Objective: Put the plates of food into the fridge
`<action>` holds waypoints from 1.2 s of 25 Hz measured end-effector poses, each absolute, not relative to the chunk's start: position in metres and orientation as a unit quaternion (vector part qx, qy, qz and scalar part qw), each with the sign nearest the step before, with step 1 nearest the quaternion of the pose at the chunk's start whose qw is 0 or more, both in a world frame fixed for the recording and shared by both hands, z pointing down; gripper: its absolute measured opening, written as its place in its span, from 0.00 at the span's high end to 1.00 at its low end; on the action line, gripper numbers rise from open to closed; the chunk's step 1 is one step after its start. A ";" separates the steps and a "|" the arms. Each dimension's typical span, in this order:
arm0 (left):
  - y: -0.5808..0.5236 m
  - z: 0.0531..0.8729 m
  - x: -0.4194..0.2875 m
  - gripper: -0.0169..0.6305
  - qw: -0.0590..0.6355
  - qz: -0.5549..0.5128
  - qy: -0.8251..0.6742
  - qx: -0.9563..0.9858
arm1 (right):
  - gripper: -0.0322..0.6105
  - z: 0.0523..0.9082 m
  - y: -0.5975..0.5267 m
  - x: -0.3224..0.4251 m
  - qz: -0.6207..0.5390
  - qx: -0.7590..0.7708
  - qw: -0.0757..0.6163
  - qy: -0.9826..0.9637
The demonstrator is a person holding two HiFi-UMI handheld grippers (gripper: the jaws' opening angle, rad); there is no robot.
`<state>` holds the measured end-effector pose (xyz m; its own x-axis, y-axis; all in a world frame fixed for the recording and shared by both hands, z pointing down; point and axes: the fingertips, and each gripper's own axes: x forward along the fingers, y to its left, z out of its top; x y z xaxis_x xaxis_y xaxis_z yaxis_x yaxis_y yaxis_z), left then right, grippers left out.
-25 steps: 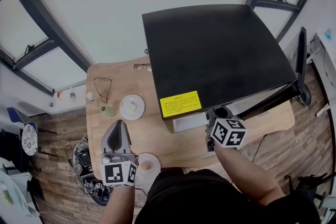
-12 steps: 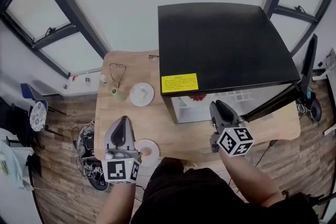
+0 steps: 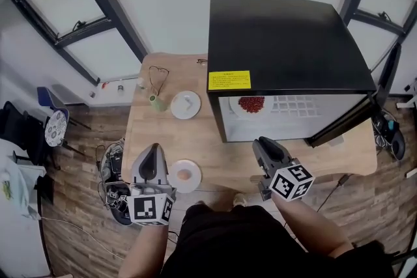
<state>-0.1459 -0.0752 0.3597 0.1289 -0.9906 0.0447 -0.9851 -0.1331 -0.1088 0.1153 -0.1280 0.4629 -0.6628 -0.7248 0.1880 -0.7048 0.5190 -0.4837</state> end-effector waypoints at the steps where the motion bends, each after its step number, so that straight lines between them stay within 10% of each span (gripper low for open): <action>1: -0.075 0.357 -0.145 0.97 0.028 -0.050 0.655 -0.753 | 0.80 0.464 -0.122 0.110 -0.274 -0.401 0.017 0.874; 30: 0.015 0.414 -0.335 0.97 -0.012 -0.073 0.638 -0.767 | 0.69 0.659 0.029 -0.065 -0.534 -0.405 0.018 0.742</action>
<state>-0.3354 0.0148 0.4140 0.1755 -0.9762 0.1276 -0.9798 -0.1859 -0.0743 -0.0649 0.0291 0.6589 -0.6718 -0.6195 0.4062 -0.5818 0.1018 -0.8069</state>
